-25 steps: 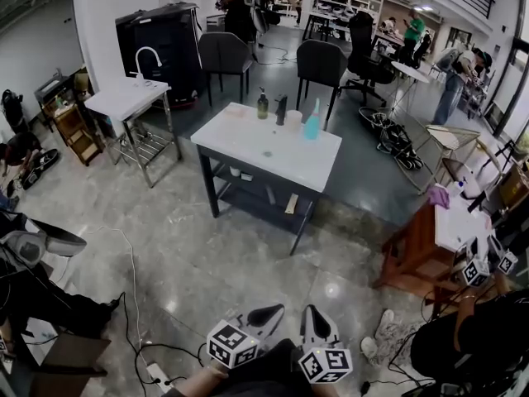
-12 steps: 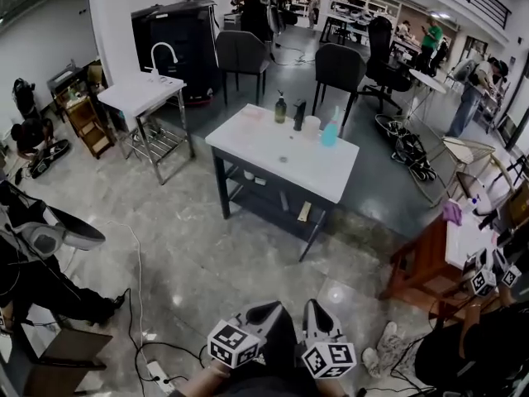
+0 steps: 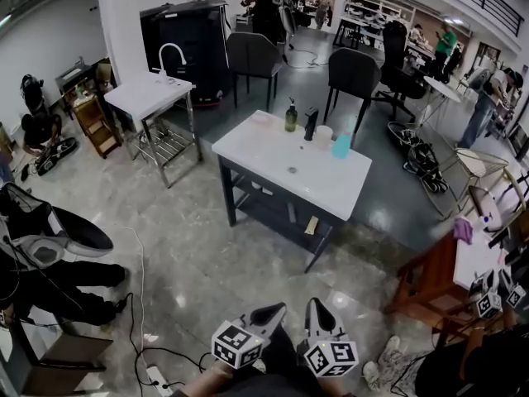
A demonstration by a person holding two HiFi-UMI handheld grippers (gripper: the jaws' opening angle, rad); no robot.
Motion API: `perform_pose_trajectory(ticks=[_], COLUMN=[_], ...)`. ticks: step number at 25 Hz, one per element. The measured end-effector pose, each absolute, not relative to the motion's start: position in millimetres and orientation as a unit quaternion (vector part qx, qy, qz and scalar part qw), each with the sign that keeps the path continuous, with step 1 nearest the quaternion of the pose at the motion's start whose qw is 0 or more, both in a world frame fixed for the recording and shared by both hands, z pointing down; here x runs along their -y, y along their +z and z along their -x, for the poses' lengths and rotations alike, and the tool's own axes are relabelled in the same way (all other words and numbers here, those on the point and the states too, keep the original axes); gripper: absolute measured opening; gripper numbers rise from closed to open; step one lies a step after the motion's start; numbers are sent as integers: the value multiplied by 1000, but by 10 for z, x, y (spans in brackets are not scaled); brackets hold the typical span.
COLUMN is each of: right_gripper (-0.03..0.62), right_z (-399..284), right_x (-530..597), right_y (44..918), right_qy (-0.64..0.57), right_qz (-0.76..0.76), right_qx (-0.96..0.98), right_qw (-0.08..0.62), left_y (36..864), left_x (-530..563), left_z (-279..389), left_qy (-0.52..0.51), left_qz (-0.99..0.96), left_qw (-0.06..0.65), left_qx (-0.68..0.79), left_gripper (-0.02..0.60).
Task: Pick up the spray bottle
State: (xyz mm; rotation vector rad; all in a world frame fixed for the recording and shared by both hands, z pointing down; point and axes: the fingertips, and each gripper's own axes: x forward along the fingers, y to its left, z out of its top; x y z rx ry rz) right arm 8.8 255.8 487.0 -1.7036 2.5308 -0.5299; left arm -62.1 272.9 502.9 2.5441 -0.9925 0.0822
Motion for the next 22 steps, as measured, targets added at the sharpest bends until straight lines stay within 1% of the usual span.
perform_pose_trajectory(ticks=[13,22], right_gripper=[9,9], right_z=[-403,-544], right_x=[-1619,-1051], right_y=[4887,4840], right_qy=[-181,-177], right_qz=[555,555], right_qx=[-812,-812], right_qw=[15,28], left_y=[4975,4899], left_x=[-1775,-1144], left_z=[318,145], left_qy=[31,31], left_qz=[-914,-919], left_qw=[205,193], left_qx=[350,343], left_gripper=[5,5])
